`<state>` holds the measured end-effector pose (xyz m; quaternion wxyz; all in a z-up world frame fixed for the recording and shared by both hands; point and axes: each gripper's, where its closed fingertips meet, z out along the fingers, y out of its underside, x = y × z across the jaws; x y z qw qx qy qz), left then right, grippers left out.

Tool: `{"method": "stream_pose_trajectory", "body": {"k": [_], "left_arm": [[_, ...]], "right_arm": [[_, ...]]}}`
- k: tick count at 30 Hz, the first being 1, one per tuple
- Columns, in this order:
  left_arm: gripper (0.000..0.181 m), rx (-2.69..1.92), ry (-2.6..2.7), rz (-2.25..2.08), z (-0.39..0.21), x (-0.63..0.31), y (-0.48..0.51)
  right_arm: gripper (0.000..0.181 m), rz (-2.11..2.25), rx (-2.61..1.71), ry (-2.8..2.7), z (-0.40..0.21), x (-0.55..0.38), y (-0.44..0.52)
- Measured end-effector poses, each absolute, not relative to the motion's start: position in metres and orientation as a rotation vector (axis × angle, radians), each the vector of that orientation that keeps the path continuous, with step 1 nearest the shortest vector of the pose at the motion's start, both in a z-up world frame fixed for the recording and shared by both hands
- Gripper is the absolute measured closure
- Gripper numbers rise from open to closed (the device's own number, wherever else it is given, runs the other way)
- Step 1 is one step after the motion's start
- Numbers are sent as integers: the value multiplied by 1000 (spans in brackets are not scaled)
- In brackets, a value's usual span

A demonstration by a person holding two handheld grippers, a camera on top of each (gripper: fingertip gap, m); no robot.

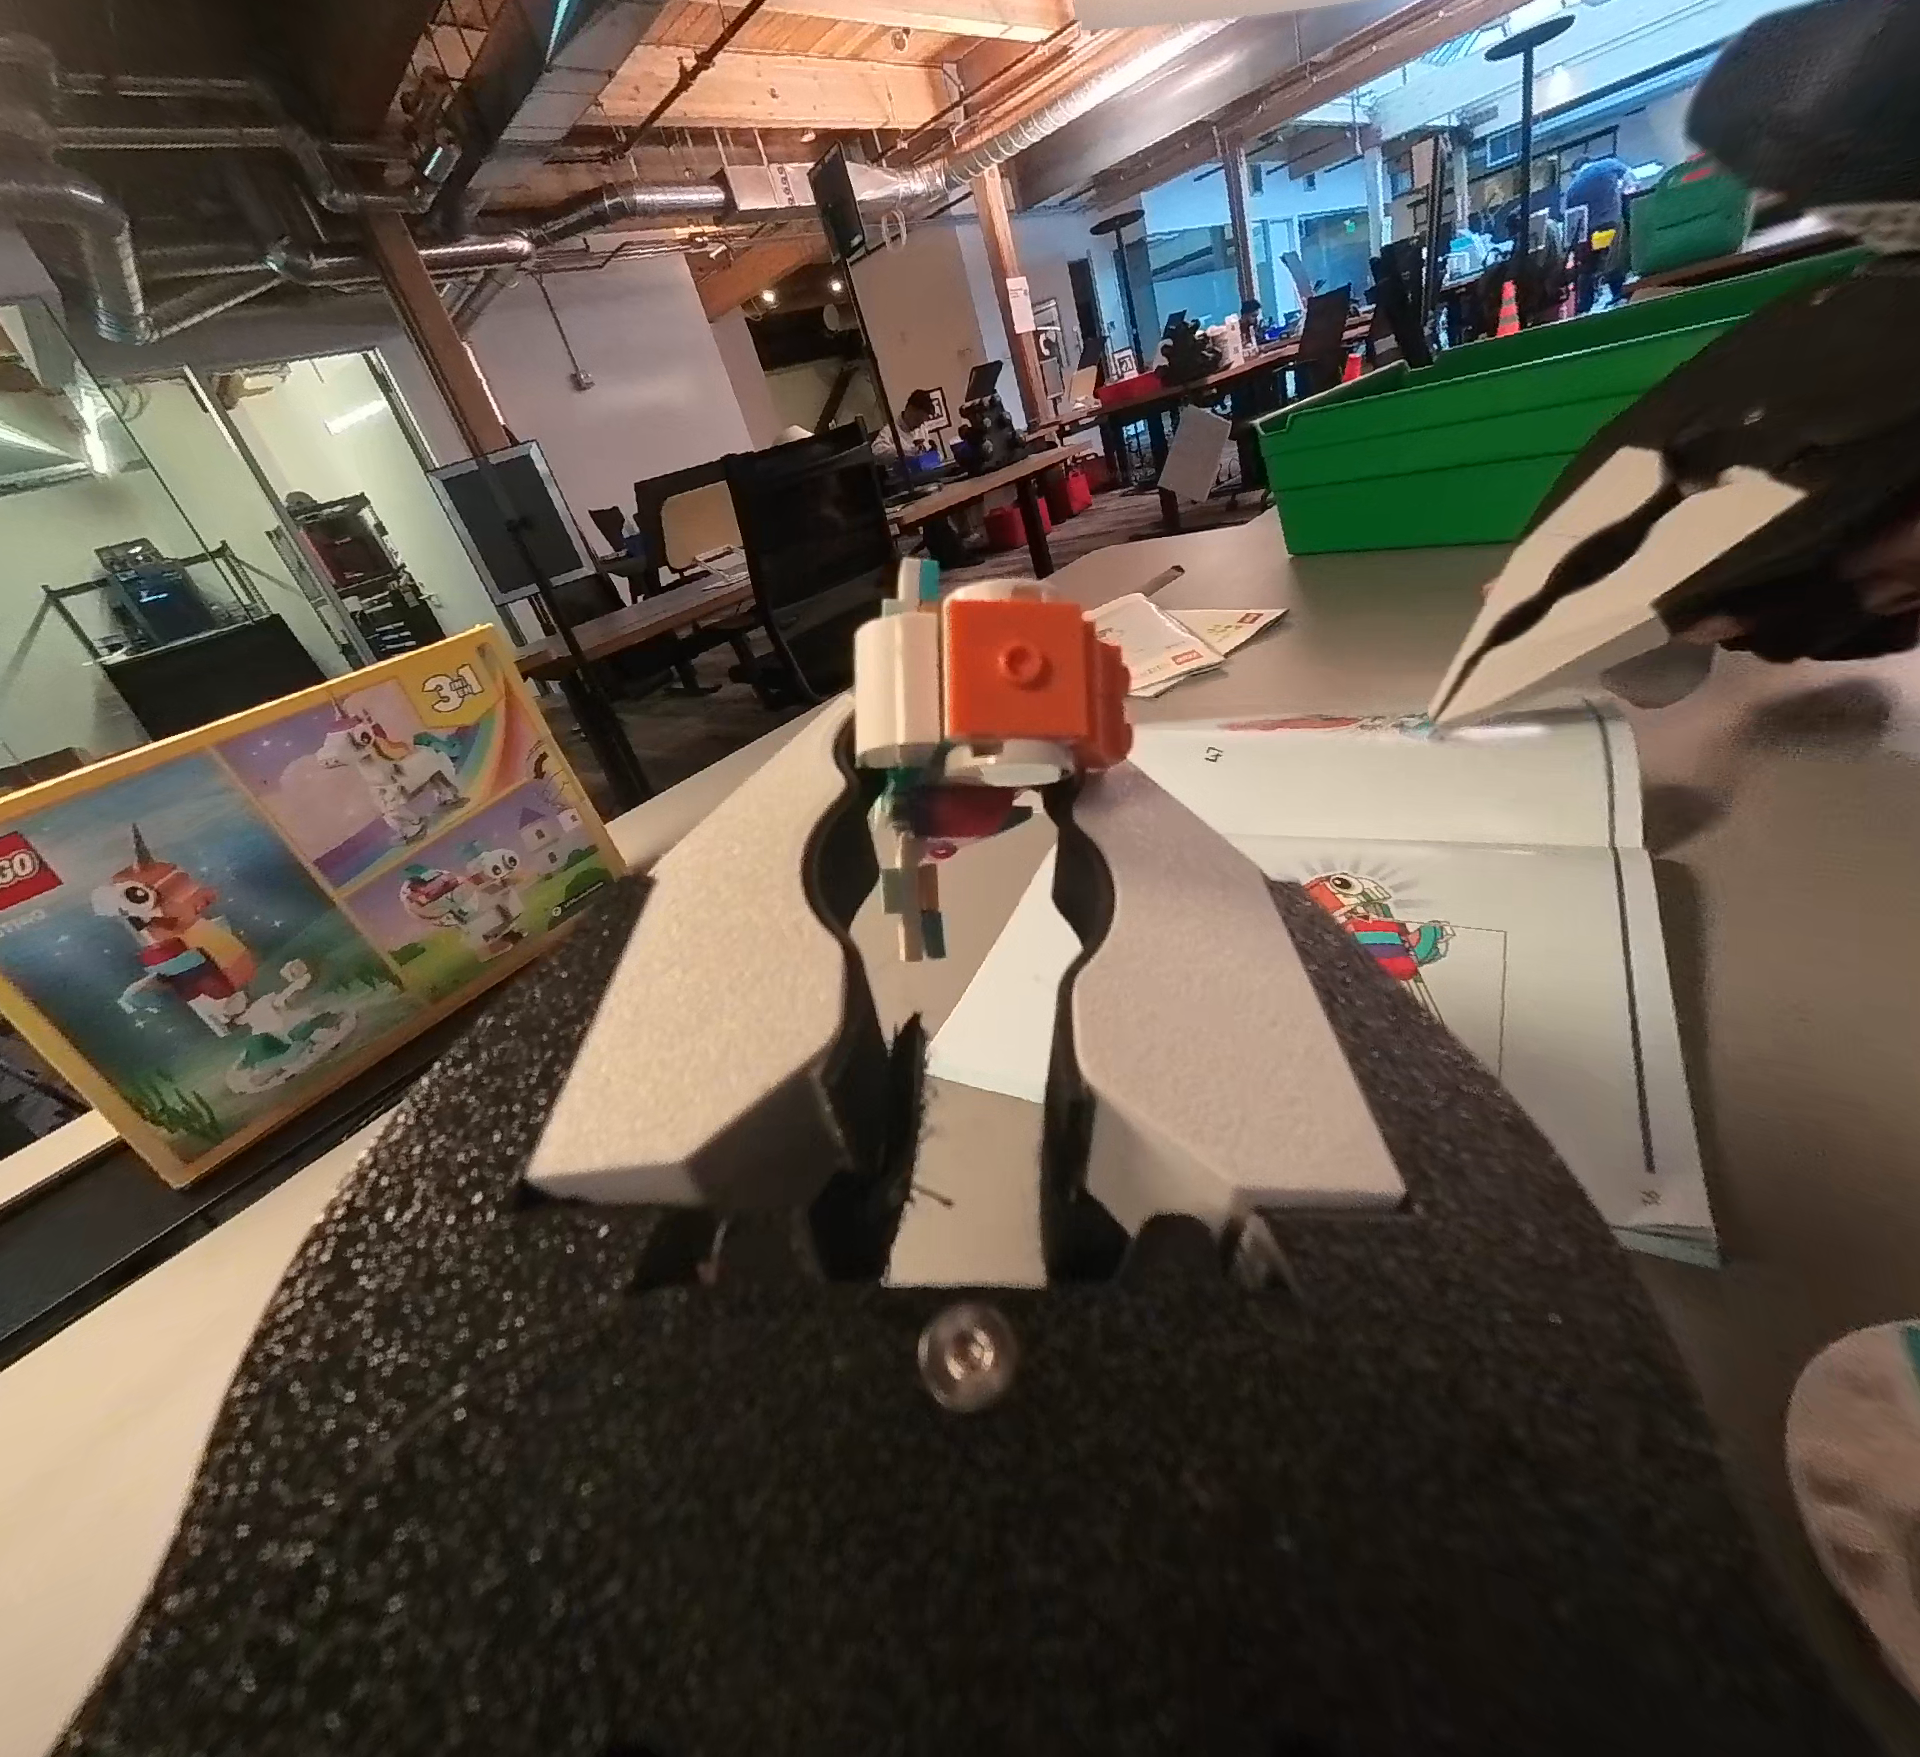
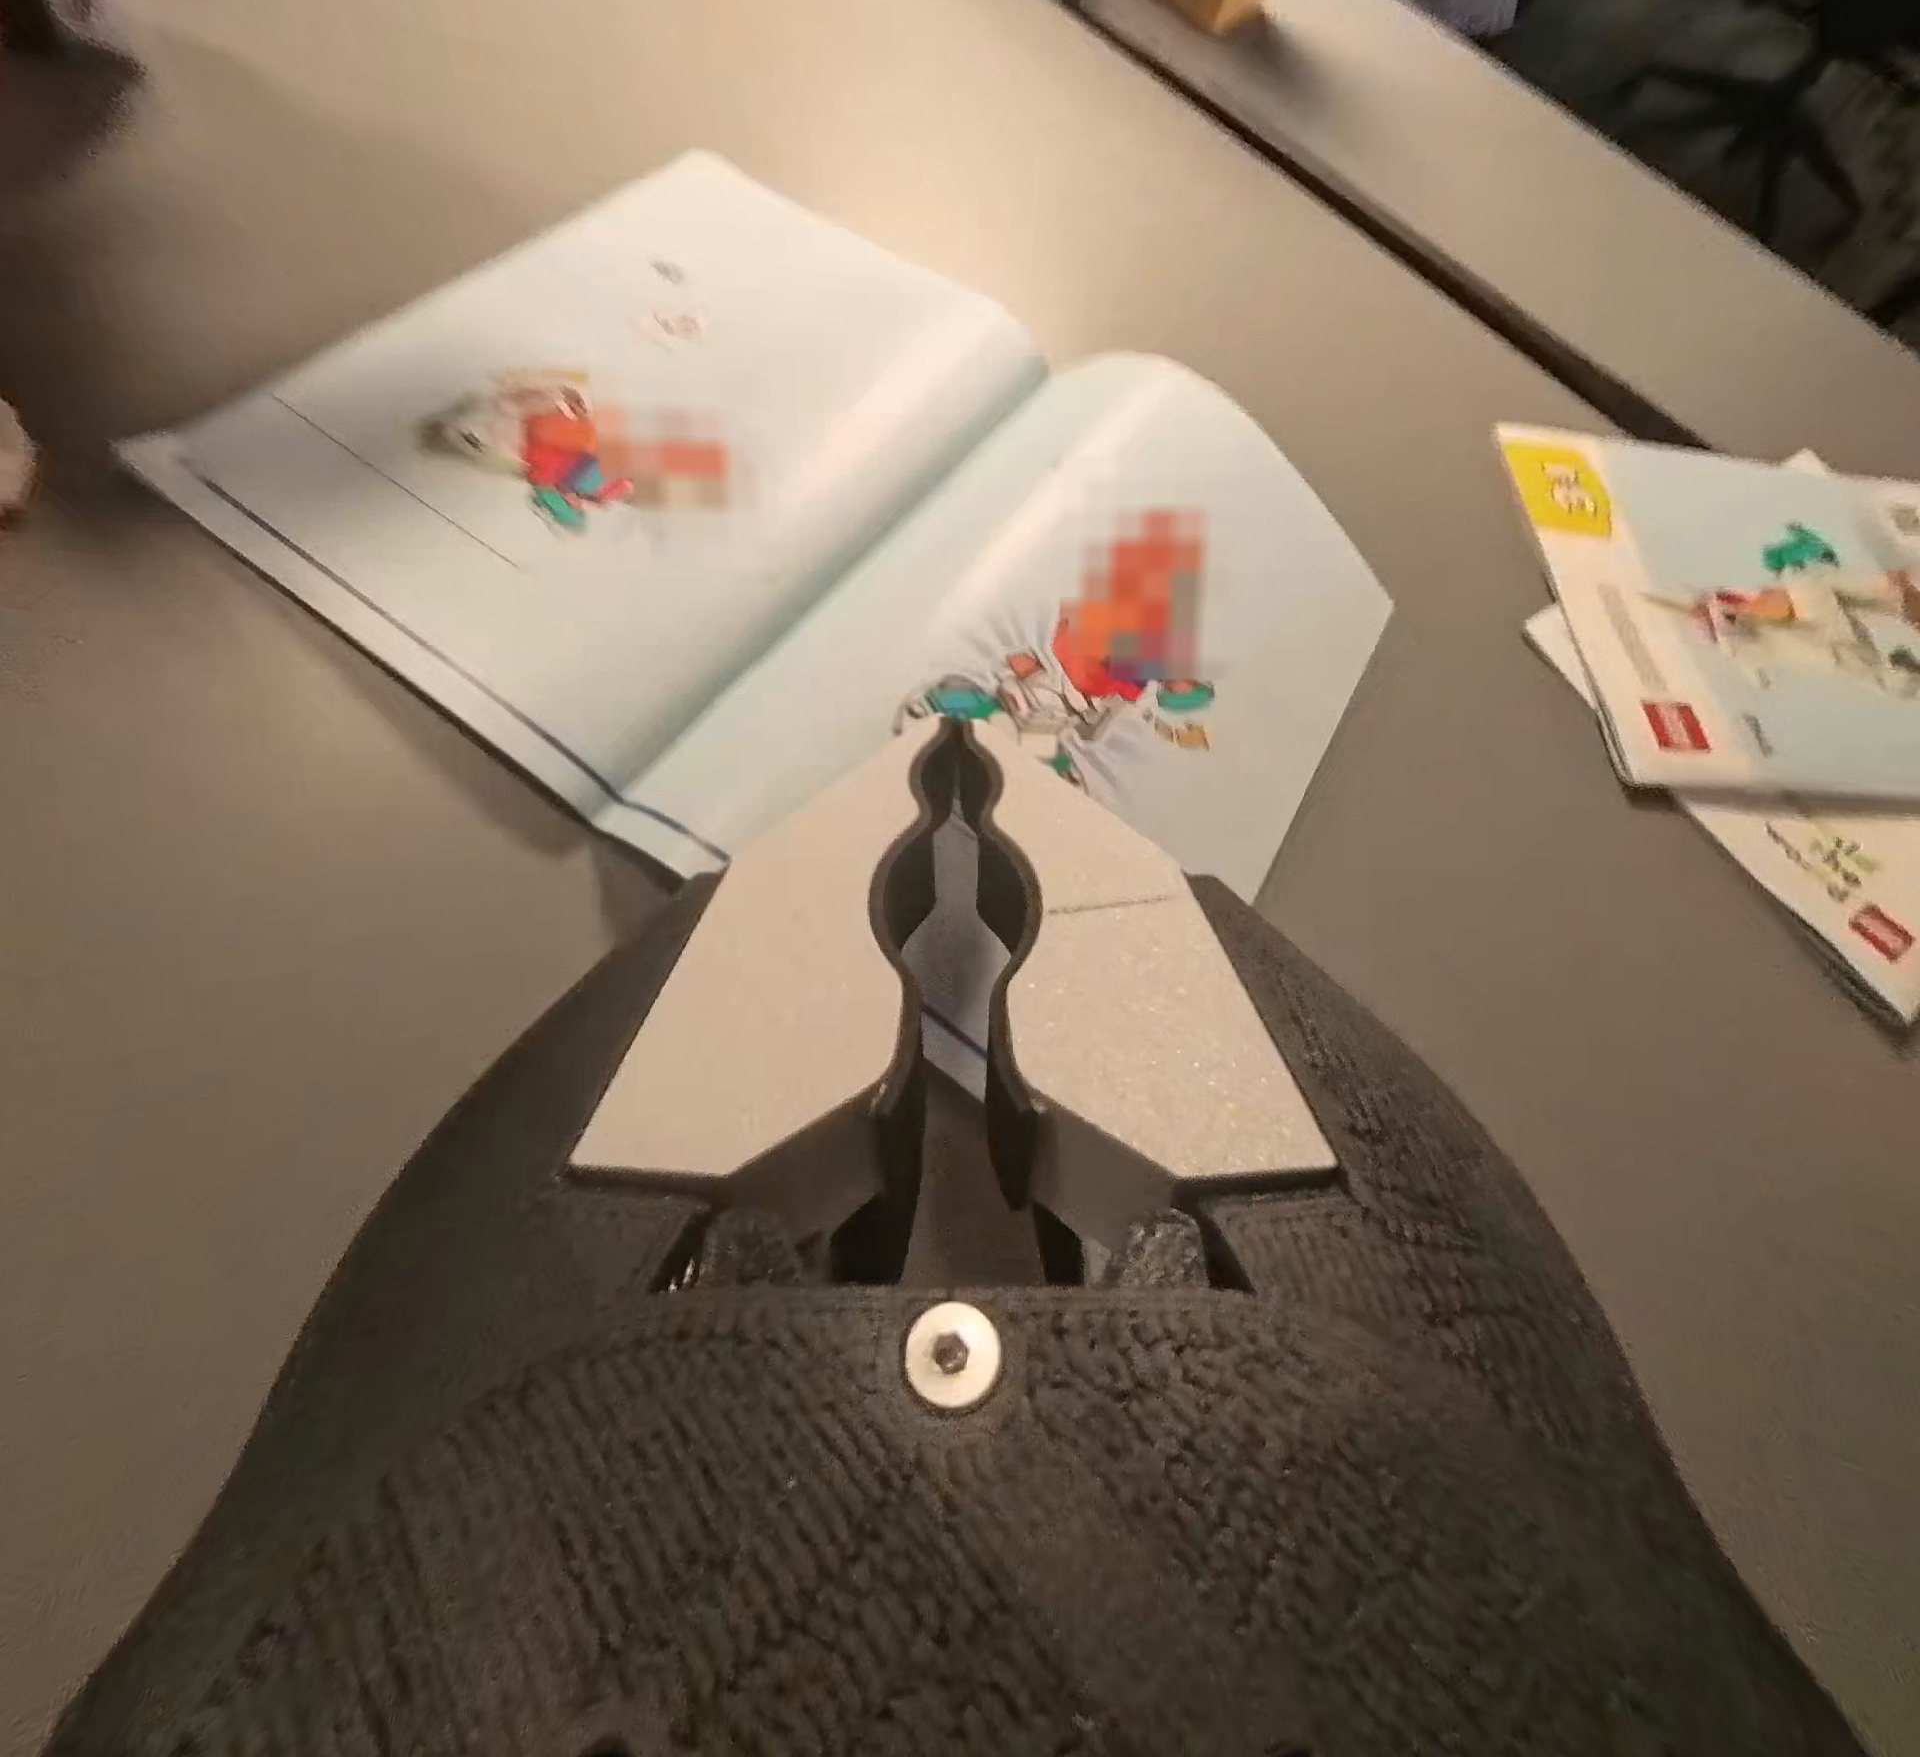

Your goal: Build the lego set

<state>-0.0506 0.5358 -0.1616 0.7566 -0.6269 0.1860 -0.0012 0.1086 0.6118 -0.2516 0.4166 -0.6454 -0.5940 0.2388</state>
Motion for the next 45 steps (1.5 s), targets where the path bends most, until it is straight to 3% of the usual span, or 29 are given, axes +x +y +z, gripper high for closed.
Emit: {"method": "stream_pose_trajectory", "body": {"k": [18,45], "left_arm": [[154,-1380,413,8,-164,-51,538],[153,-1385,398,-4,-165,-53,538]], "right_arm": [[181,615,-1901,-1452,-275,135,613],[181,680,-1870,-1468,-274,135,608]]}}
